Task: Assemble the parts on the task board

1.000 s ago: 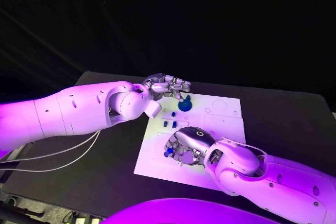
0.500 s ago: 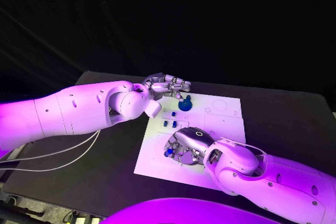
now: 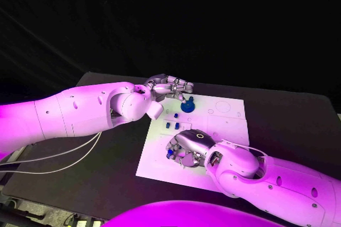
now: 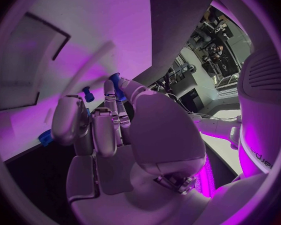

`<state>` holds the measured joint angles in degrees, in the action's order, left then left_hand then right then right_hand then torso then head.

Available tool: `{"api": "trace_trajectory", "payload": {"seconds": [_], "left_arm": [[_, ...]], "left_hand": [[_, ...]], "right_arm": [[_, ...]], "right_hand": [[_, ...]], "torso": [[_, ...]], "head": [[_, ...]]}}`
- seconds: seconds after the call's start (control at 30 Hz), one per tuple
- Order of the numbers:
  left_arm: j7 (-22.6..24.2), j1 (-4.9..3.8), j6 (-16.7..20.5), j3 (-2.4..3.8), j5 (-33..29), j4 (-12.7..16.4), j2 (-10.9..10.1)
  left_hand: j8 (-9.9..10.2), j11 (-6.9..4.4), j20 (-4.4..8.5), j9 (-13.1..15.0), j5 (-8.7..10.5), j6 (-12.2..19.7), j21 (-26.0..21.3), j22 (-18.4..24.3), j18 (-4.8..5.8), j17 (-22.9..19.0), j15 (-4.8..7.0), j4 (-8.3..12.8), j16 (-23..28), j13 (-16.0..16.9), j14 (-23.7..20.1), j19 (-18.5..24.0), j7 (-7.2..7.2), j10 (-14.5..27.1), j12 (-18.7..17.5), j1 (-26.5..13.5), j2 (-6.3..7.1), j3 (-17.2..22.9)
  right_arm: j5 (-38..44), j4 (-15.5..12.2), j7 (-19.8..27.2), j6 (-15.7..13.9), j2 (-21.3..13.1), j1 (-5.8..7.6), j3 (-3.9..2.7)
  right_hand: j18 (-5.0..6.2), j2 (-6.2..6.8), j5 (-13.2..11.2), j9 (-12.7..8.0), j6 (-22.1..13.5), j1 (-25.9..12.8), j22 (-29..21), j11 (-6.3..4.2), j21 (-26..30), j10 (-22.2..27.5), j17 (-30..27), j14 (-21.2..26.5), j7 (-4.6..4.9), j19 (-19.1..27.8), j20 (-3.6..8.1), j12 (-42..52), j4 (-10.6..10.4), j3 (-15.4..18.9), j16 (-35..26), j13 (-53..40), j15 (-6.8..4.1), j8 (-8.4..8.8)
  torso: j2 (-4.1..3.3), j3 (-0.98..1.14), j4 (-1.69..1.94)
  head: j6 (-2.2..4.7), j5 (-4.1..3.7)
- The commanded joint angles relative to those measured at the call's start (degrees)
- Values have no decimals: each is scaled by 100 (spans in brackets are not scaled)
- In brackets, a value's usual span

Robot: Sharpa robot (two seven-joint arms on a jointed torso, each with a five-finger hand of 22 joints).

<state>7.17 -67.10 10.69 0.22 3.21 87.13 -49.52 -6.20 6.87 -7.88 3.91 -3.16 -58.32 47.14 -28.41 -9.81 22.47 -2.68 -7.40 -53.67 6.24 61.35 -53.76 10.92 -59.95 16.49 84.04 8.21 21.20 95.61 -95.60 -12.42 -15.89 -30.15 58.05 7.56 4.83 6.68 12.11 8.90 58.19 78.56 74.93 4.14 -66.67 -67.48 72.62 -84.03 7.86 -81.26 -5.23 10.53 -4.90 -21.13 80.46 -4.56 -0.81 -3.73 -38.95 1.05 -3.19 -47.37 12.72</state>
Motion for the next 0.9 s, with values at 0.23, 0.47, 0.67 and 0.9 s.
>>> {"api": "trace_trajectory", "payload": {"seconds": [0.23, 0.47, 0.67, 0.9], "left_arm": [[-16, -7, -143, 3, 31, -2, 10], [-29, -7, -157, 3, 33, -8, 9], [-36, -6, -166, 3, 34, -12, 4], [-38, -5, -173, 3, 36, -21, -12]], "left_hand": [[-34, 17, -24, -2, -16, 32, -25, 8, -73, -9, -15, 6, 31, 6, -41, -28, -7, 40, 27, -9, -51, -36], [-35, 18, -25, -2, -16, 34, -30, 11, -73, -10, -16, 1, 33, 7, -41, -29, -6, 44, 31, -18, -55, -41], [-35, 18, -25, -2, -16, 34, -30, 11, -73, -10, -16, 1, 33, 7, -41, -29, -6, 44, 31, -18, -55, -41], [-35, 18, -25, -2, -16, 34, -30, 11, -73, -10, -16, 1, 33, 7, -41, -29, -6, 44, 31, -18, -55, -41]], "right_arm": [[149, -67, -41, -294, -22, -27, 1], [140, -204, -17, -523, -127, -44, 0], [161, -431, -46, -695, -355, -46, -7], [-550, -909, 279, -1238, -1053, 107, -68]], "right_hand": [[-39, 99, -18, -102, -321, -24, 781, -83, -36, -26, 15, -267, -52, -26, 13, 61, 59, -41, 28, -31, -21, 25], [-41, 108, -19, -117, -339, -32, 790, -101, -47, -72, 11, -266, -52, -33, 26, 95, 66, -50, 28, -51, -36, 0], [-40, 113, -19, -117, -332, -34, 788, -102, -39, -77, 9, -266, -51, -31, 28, 99, 68, -49, 27, -53, -37, -6], [-49, 163, 11, -78, -33, -151, 808, -102, -65, -453, 16, -269, -7, -50, 38, 364, 23, 37, 34, -201, -39, -156]], "torso": [[4, 0, -3], [5, 1, -6], [11, 3, -9], [21, -6, -13]], "head": [[15, -9], [30, -23], [62, -52], [150, -160]]}}
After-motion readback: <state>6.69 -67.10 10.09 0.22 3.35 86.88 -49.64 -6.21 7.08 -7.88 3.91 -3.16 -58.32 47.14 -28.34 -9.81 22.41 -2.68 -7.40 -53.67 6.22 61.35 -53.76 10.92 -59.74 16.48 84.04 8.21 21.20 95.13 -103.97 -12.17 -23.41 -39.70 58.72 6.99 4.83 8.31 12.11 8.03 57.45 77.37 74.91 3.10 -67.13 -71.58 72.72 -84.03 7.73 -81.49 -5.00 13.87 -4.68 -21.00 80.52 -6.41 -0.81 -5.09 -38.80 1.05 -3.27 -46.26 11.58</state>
